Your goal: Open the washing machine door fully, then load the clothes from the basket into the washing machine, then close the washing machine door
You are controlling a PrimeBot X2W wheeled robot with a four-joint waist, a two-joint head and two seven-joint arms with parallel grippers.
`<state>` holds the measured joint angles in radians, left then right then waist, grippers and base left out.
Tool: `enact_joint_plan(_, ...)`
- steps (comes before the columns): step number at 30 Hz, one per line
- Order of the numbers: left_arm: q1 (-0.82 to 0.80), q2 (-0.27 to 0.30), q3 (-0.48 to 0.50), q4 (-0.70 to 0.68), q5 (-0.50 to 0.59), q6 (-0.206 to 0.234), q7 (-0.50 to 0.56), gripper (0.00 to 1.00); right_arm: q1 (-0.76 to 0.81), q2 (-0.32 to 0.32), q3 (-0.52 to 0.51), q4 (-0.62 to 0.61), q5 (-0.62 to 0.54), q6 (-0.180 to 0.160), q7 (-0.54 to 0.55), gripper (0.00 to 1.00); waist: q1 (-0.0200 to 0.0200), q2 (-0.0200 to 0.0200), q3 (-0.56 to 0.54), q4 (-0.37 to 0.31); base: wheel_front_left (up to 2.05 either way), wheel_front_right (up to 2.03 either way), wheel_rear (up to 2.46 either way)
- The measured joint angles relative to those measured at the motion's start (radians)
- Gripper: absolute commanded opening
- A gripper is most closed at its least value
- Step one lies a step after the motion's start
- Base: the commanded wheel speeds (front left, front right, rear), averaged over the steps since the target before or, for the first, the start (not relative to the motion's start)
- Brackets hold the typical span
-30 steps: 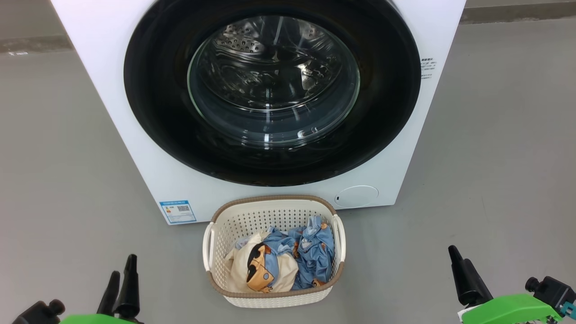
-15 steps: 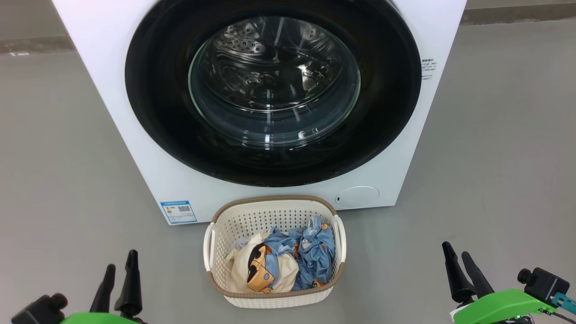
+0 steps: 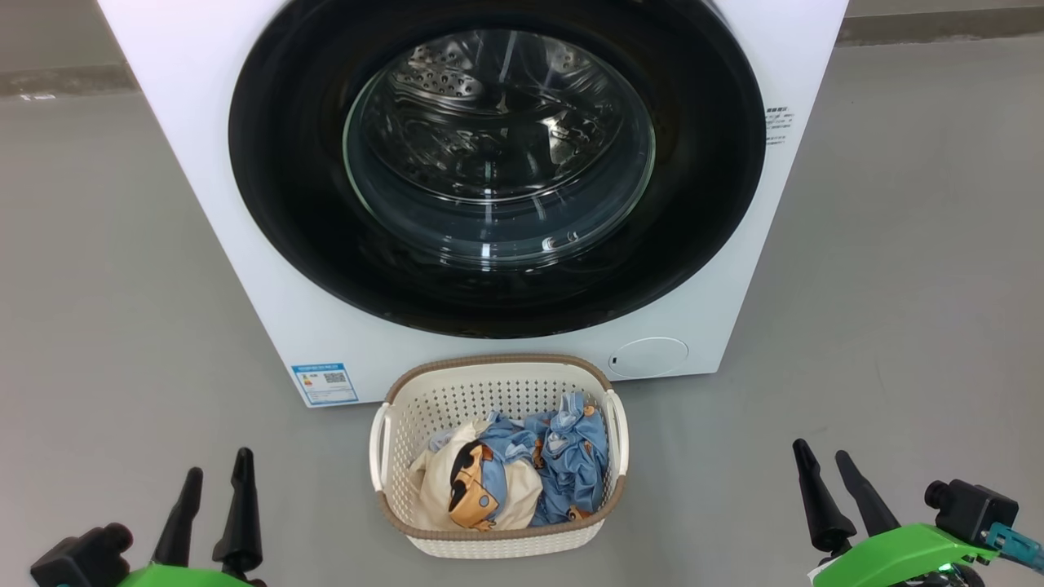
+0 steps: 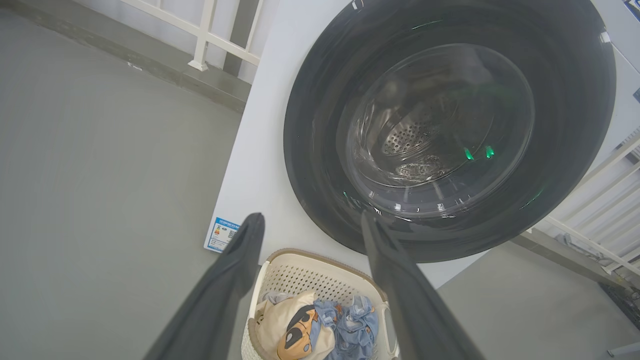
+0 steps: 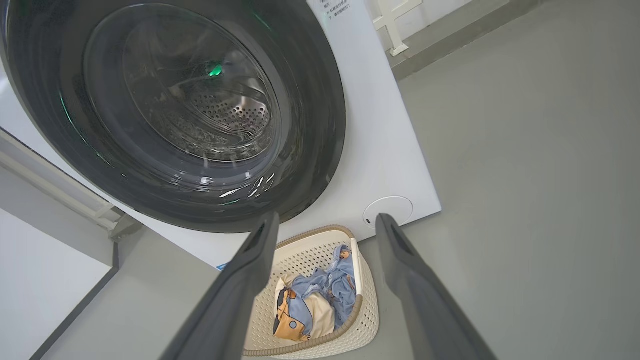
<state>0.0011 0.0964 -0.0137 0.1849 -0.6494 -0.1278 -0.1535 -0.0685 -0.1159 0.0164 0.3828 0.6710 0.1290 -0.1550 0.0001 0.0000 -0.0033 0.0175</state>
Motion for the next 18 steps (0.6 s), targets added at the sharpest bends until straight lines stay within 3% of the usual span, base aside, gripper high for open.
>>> enact_joint_plan(18,0.012,0.02,-0.014,-0.013,0.187,0.0,-0.055,1.0,-0.003,-0.023,-0.003,0.001,-0.186,0.0,-0.05,1.0,-0.0001,0.0,-0.001,-0.005,0.0,0.0,0.0)
